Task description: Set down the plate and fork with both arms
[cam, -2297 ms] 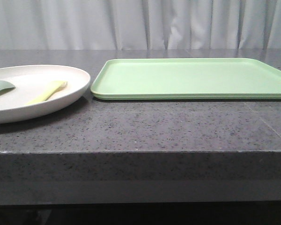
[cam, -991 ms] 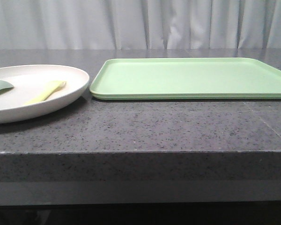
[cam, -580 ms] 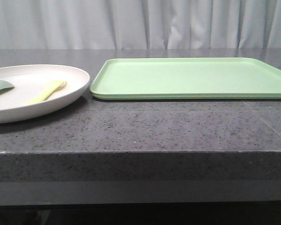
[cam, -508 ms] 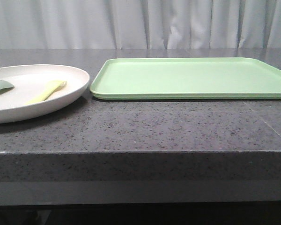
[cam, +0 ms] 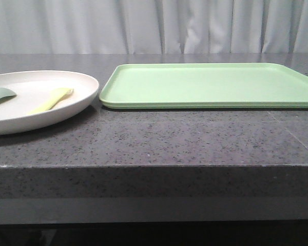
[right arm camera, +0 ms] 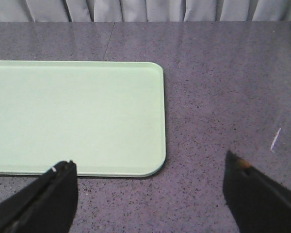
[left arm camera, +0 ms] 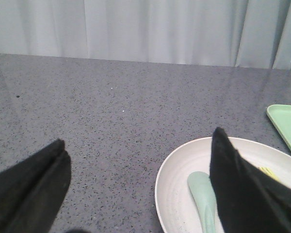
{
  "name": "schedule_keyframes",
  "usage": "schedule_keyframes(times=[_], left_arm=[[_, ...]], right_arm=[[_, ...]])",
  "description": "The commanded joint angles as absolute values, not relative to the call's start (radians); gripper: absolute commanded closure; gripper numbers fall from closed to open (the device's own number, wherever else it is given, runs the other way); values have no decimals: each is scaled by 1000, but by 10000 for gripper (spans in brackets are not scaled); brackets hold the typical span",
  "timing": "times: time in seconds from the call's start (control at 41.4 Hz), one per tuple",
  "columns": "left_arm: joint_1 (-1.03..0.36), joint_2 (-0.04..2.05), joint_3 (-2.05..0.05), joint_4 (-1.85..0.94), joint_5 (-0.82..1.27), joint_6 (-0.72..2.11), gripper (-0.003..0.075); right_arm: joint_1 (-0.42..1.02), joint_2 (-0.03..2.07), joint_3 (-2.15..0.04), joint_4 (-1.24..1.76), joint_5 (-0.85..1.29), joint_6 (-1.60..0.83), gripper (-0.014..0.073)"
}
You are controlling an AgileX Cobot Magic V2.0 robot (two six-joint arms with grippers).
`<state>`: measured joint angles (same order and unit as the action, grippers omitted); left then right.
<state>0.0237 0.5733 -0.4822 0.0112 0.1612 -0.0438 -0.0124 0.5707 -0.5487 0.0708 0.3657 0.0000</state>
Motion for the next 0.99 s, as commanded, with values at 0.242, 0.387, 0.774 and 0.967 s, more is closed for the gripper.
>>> schedule_keyframes(times=[0.242, 0.387, 0.774, 0.967], left_arm=[[24, 810, -718, 0, 261, -53, 121], [24, 982, -902, -6, 497, -53, 121], [24, 1314, -1113, -43, 815, -50, 121], [20, 1396, -1117, -45, 807, -50, 121]], right_arm=[[-14, 577, -584, 74, 273, -5, -51], [-14, 577, -584, 74, 274, -5, -51], [-14, 577, -584, 74, 278, -5, -51], [-14, 577, -584, 74, 282, -5, -51]])
